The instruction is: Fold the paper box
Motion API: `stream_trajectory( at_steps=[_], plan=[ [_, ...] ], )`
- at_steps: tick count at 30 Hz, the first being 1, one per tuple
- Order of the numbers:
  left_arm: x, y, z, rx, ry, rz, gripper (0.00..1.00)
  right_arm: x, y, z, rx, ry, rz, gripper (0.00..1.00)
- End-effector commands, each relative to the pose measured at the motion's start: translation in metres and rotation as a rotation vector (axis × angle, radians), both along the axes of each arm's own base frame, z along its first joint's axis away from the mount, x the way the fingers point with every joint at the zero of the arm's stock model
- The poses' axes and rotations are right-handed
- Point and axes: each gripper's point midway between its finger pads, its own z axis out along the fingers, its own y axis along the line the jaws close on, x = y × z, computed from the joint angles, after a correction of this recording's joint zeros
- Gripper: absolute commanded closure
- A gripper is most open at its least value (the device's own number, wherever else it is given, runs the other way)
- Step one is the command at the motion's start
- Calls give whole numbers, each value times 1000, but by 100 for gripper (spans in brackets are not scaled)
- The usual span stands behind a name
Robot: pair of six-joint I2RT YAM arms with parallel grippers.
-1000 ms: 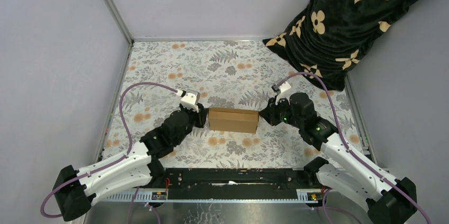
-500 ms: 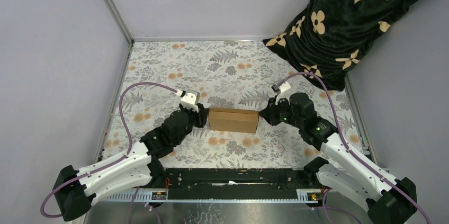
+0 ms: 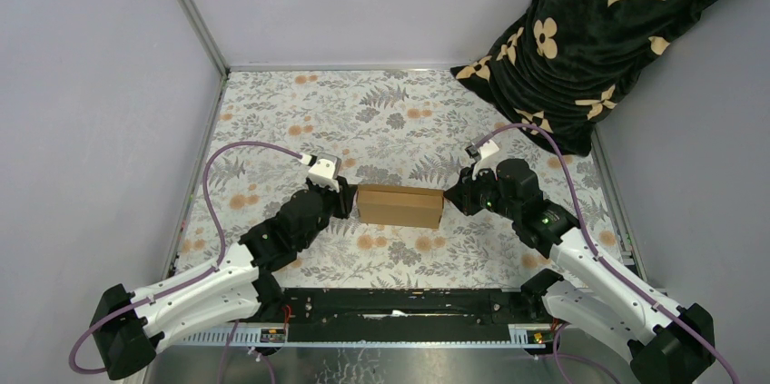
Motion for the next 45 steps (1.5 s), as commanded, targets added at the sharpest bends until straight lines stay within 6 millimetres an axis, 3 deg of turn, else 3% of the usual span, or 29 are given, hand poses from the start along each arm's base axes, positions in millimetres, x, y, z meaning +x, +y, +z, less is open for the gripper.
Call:
stream_trajectory(
  at_steps=[1,11,17,23,45],
  plan=[
    [2,-2,11,-32,-19,14,63,5,5,11,14,-47,8,87],
    [0,-1,6,-33,-2,12,62,5,5,10,14,-46,7,87],
    [-2,-1,2,-36,13,10,57,4,4,9,13,-45,6,87],
    [-3,1,1,-38,17,16,64,4,4,11,15,-46,7,87],
    [-3,1,-1,-35,24,19,71,4,4,10,14,-46,8,88]
  ],
)
